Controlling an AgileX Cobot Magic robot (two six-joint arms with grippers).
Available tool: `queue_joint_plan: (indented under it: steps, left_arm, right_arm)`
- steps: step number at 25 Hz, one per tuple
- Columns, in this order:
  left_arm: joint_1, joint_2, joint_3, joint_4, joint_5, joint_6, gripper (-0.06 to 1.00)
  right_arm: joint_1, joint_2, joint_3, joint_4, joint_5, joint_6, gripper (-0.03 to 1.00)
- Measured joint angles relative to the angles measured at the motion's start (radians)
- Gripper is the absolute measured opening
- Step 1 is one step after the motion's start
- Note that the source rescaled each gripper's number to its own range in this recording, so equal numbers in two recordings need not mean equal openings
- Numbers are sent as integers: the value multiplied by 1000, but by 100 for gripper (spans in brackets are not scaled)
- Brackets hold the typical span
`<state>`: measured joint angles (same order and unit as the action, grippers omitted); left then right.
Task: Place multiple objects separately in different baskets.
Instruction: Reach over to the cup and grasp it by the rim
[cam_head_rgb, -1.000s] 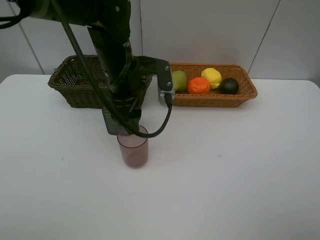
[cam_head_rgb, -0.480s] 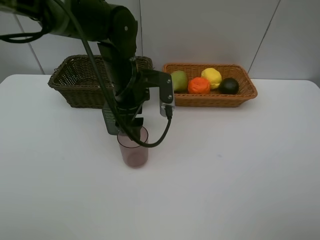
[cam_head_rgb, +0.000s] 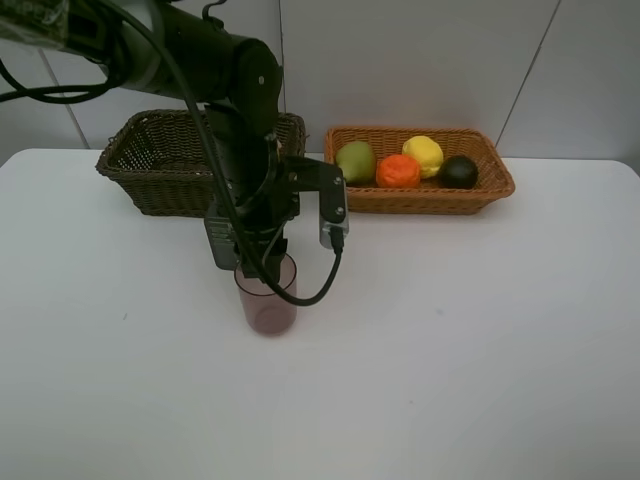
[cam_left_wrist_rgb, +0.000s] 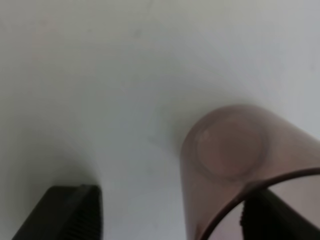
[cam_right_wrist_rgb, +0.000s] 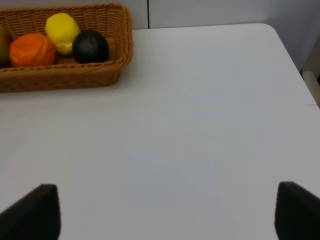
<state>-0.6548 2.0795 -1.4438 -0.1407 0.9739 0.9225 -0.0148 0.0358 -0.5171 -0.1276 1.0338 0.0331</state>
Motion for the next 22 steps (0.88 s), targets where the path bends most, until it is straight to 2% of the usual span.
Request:
queue_joint_plan:
  steps: [4, 5, 6, 22]
  left_arm:
    - [0, 0, 0, 0, 21, 0, 13]
    - [0, 0, 0, 0, 23, 0, 4]
    - [0, 0, 0, 0, 25, 0, 1]
    - [0, -46, -2, 2, 45, 0, 0]
  right_arm:
    - [0, 0, 0, 0, 0, 0, 88]
    - [0, 0, 0, 0, 0, 0, 88]
    - [0, 0, 0, 0, 0, 0, 88]
    - [0, 0, 0, 0, 0, 0, 88]
